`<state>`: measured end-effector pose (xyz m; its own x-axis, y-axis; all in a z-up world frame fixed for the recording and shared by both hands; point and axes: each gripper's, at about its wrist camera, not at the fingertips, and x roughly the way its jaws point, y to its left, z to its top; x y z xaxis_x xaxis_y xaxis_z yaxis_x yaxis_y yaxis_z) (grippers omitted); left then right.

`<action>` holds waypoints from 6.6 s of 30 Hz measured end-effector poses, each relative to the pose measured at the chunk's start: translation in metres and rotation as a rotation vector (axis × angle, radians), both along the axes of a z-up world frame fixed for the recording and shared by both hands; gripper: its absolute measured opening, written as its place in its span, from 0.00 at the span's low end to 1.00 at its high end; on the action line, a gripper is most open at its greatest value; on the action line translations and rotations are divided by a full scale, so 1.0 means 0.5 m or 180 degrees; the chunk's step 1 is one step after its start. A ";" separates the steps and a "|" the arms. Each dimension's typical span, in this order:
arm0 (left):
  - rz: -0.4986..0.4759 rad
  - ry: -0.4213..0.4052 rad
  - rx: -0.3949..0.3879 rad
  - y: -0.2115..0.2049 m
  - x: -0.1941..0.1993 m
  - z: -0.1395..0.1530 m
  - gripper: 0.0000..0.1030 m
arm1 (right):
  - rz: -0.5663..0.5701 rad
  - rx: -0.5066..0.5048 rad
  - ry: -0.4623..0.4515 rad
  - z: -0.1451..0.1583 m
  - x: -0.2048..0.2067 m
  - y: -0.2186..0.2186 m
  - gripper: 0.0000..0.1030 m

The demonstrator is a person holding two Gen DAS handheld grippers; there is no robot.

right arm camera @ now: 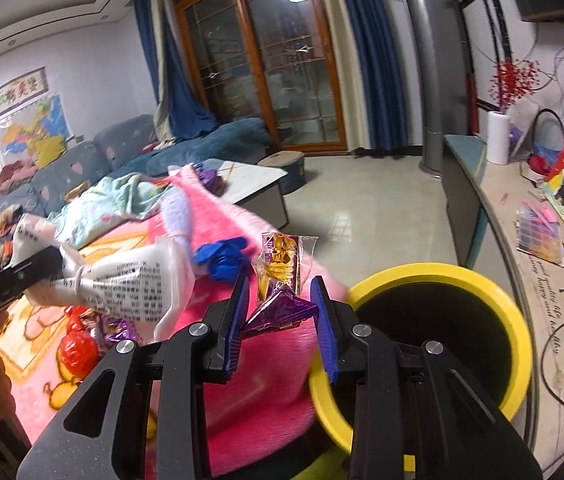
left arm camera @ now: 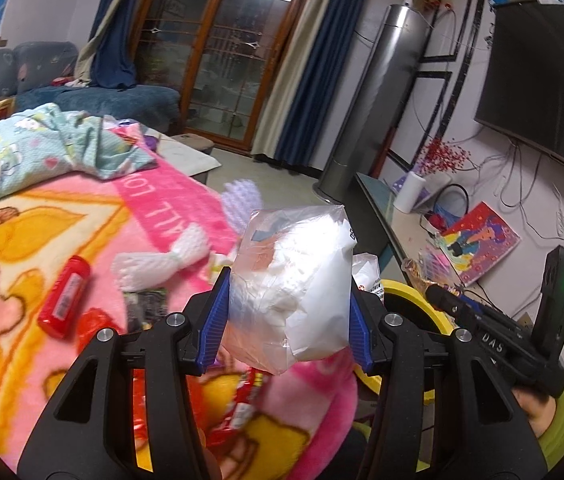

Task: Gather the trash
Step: 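Carry the white bag and purple wrapper over the yellow-rimmed bin with both tools, then open both tools to drop the white bag and wrapper into the bin, then move both tools back over the trash on the blanket, then grasp the red plastic bag with the left tool while the right tool grasps a red candy wrapper, then carry the red bag and red wrapper over the bin with both tools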

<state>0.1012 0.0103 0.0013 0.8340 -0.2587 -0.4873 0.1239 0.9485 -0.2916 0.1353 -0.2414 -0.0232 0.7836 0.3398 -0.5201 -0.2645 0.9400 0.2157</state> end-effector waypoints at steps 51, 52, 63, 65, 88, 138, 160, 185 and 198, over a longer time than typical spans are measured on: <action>-0.0937 0.0329 0.0447 -0.362 0.140 -0.149 0.63 | -0.1041 0.0305 0.0618 -0.103 0.069 -0.307 0.44; -0.0932 0.0331 0.0442 -0.361 0.140 -0.149 0.69 | -0.1056 0.0300 0.0629 -0.105 0.070 -0.309 0.44; -0.0704 0.0230 0.0334 -0.310 0.127 -0.118 0.89 | -0.0975 0.0308 0.0489 -0.083 0.056 -0.285 0.56; -0.0627 0.0189 0.0320 -0.295 0.120 -0.107 0.89 | -0.0923 0.0306 0.0451 -0.074 0.051 -0.273 0.58; 0.0093 -0.0158 0.0178 -0.125 0.038 -0.022 0.89 | -0.0448 0.0112 -0.0127 0.012 -0.025 -0.126 0.72; 0.1299 0.0189 -0.0319 0.259 -0.065 -0.073 0.89 | 0.0849 -0.0472 0.0464 -0.090 -0.062 0.319 0.77; 0.0758 0.0964 -0.1056 0.250 -0.025 -0.215 0.56 | 0.0741 -0.0378 0.0862 -0.166 -0.028 0.327 0.36; 0.0773 0.0539 -0.0963 0.260 -0.061 -0.118 0.29 | 0.0885 -0.0229 0.0598 -0.119 -0.028 0.303 0.11; 0.0519 0.0350 -0.0652 0.178 -0.063 -0.071 0.29 | 0.0852 -0.0120 0.0411 -0.062 -0.020 0.267 0.11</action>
<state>0.0695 0.0993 -0.0343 0.8178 -0.2277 -0.5285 -0.0686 0.8732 -0.4824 0.1256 -0.1078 -0.0540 0.5952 0.5040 -0.6258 -0.4767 0.8485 0.2299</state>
